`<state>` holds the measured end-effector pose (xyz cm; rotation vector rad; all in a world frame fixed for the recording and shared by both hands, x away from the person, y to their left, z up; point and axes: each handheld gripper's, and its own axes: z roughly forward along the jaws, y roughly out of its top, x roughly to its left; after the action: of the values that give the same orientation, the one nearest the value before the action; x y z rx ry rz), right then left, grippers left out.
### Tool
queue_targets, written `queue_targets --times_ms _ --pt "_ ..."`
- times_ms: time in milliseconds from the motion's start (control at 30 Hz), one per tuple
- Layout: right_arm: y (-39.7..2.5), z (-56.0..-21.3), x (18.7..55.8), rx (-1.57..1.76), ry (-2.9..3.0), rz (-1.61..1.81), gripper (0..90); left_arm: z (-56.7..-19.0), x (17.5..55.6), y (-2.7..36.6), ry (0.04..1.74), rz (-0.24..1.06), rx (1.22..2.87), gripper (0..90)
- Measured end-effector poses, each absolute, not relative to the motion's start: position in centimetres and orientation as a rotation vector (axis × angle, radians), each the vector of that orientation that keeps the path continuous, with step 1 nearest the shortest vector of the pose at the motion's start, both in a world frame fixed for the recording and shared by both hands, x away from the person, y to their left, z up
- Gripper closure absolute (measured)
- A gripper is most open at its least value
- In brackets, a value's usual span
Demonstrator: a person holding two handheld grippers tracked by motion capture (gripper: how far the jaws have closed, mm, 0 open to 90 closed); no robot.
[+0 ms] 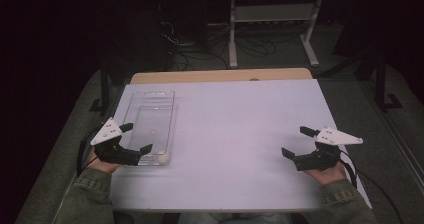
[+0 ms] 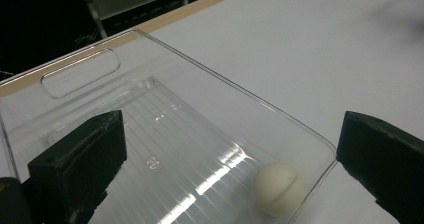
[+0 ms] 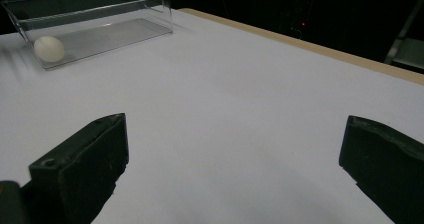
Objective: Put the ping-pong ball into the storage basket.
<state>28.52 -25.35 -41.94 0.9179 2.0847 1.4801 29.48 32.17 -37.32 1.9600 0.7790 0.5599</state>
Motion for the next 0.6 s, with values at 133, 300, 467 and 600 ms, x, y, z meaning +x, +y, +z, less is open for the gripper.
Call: queue_targets --times_ms 133,300,467,600 --pt "-25.4 -41.9 28.5 0.915 2.083 1.481 0.0 -37.6 29.1 32.4 0.793 0.558 1.947 0.0" --pt "-25.3 -42.0 28.5 0.92 2.085 1.481 0.0 -38.2 28.7 32.5 0.798 0.569 1.92 0.0" --pt "-25.3 -42.0 28.5 0.923 2.086 1.48 0.0 -39.1 28.4 32.6 0.825 0.601 1.874 0.0" --pt "-25.4 -42.0 28.5 0.922 2.084 1.481 0.0 -39.5 28.1 32.8 0.831 0.604 1.818 0.0"
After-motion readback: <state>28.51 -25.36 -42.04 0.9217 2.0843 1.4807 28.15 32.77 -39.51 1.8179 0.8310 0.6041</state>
